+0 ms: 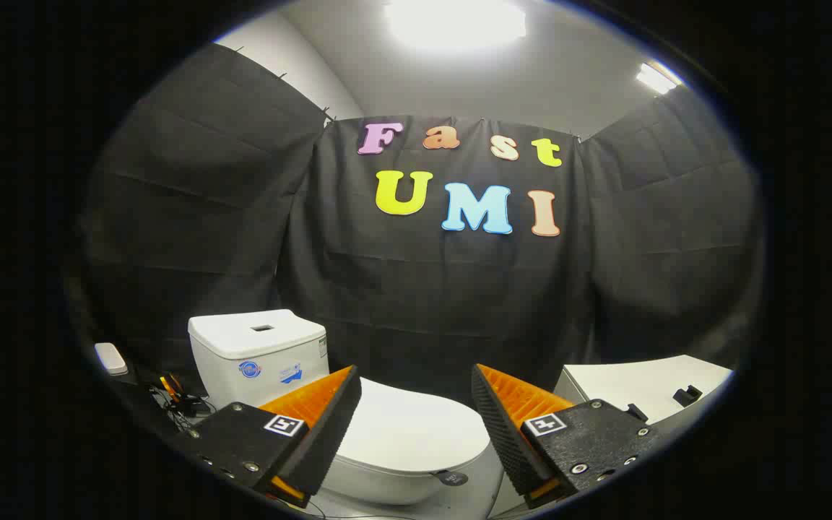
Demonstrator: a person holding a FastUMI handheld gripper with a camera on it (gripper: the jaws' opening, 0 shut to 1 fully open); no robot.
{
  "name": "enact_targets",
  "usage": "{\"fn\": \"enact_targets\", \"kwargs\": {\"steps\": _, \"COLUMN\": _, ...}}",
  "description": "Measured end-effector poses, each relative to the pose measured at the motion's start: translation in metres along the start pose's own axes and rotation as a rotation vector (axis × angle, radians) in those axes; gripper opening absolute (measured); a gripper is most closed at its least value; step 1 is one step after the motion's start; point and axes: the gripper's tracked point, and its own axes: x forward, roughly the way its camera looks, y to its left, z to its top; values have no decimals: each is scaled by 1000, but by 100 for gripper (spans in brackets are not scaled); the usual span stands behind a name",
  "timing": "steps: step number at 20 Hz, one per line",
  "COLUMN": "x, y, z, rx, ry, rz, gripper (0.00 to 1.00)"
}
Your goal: Open the toilet lid.
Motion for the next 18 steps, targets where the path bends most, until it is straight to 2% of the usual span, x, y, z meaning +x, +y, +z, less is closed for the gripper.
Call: {"fn": "enact_targets", "kwargs": {"steps": 18, "x": 2, "y": -4, "z": -5, "rx": 19, "ry": 11, "rz": -11, "gripper": 95}}
